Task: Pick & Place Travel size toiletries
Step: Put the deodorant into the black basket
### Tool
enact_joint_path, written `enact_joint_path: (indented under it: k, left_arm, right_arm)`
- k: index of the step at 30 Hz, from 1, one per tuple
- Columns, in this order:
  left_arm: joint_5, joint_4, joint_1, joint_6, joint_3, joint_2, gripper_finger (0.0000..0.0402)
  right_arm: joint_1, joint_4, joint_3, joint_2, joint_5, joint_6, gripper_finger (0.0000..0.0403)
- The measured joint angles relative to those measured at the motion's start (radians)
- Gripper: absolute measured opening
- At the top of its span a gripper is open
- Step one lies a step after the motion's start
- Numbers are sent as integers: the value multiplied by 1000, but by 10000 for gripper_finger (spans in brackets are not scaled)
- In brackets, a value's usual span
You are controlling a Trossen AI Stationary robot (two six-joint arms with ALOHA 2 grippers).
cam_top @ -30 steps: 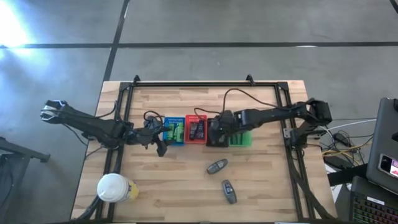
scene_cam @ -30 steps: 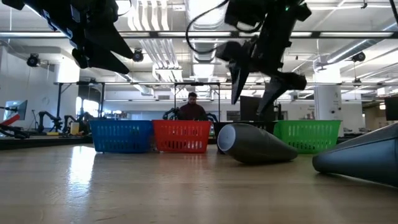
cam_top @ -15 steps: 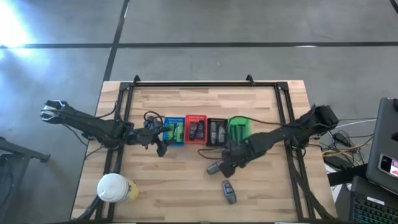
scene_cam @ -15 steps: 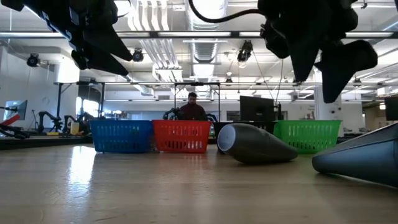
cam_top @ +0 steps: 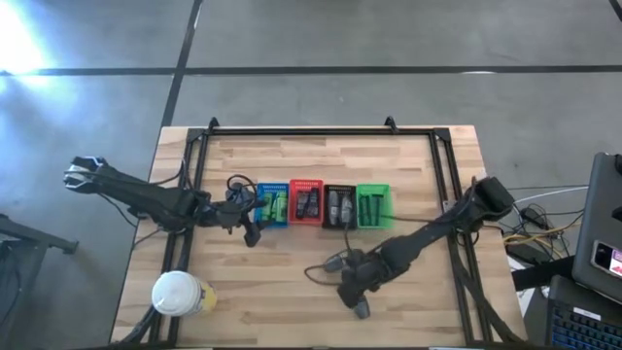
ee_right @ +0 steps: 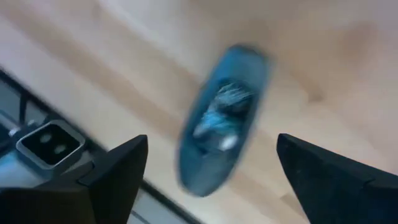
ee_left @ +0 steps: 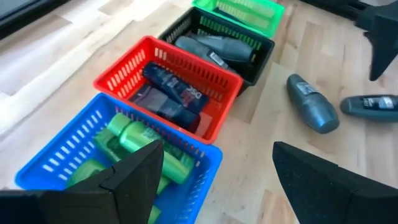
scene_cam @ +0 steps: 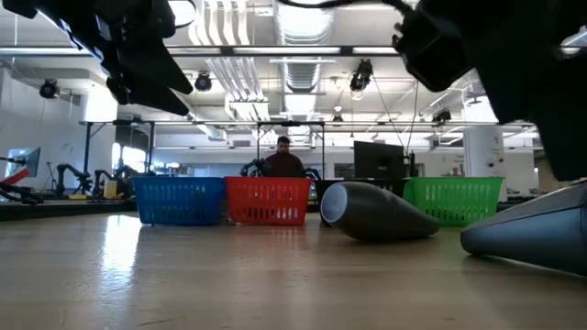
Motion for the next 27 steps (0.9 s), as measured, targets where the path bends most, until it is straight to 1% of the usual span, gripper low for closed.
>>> enact_joint_path:
  k: [2,6,9,14,18,24,27]
  left_arm:
    - [10,-4,0,0,0,3,307]
    - [34,-12,0,0,0,8,307]
    - [49,-8,0,0,0,9,307]
    - [58,-10,0,-8,0,9,307]
    - [61,-10,0,-13,0,9,307]
    - [61,-8,-1,-29,0,9,307]
    - [76,-8,-1,-34,0,9,307]
  right_arm:
    - [13,3,45,39,-1,4,357]
    - [34,-75,127,133,3,7,360]
    - [49,-138,185,201,3,7,354]
    - [69,-183,250,287,3,-7,335]
    - [71,-192,257,305,5,-32,297]
    - [68,-221,251,281,82,-36,203]
    - [61,-214,254,242,174,-7,202]
